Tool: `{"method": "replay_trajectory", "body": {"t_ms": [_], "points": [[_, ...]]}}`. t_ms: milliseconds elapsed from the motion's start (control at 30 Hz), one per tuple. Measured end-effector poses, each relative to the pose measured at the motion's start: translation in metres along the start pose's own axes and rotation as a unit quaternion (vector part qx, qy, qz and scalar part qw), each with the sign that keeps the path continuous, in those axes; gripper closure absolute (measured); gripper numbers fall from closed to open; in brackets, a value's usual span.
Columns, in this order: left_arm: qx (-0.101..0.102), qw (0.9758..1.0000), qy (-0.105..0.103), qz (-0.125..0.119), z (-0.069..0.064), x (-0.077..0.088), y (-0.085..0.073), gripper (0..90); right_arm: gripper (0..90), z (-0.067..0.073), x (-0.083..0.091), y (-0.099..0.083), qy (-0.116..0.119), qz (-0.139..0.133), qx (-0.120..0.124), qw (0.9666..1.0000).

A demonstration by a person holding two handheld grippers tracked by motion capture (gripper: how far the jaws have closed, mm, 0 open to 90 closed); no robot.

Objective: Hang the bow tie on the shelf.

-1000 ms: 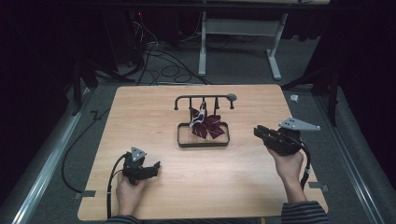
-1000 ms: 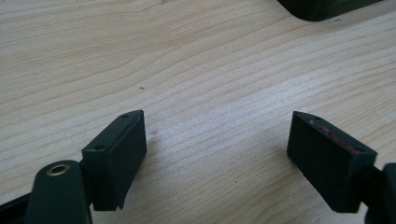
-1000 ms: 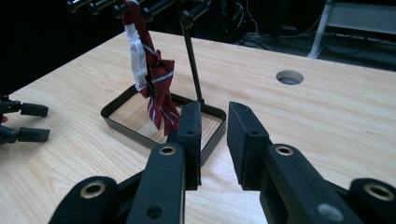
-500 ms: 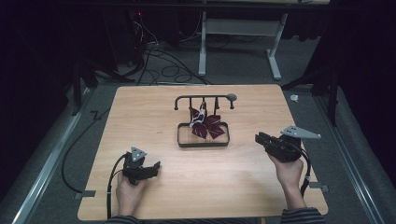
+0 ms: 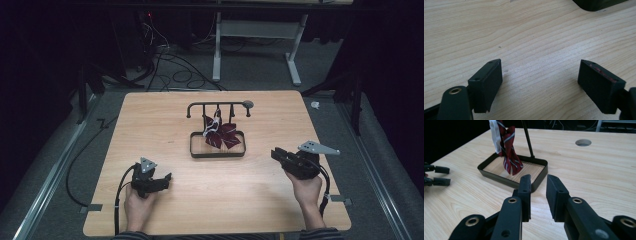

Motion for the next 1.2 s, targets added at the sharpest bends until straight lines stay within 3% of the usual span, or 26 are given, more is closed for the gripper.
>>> {"method": "replay_trajectory", "body": {"t_ms": [700,1200], "points": [[0.000,1.0000,0.000,0.000,0.000,0.000,0.000,20.3,75.5,0.006,-0.019,-0.018,0.009,0.016,-0.004,0.9998],[-0.001,1.0000,-0.001,0.002,0.000,0.001,0.000,20.2,75.1,0.000,-0.031,-0.034,-0.009,0.037,0.003,0.9993]]}}
Point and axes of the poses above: each handheld gripper's, and its own axes: x roughly backward along the jaws, y roughly out of its top, z roughly to its left, the point moved 10 cm from there along -x, roughly forward along the jaws, and after that the axes turned 12 degrees about -x, right-handed, at the moved point
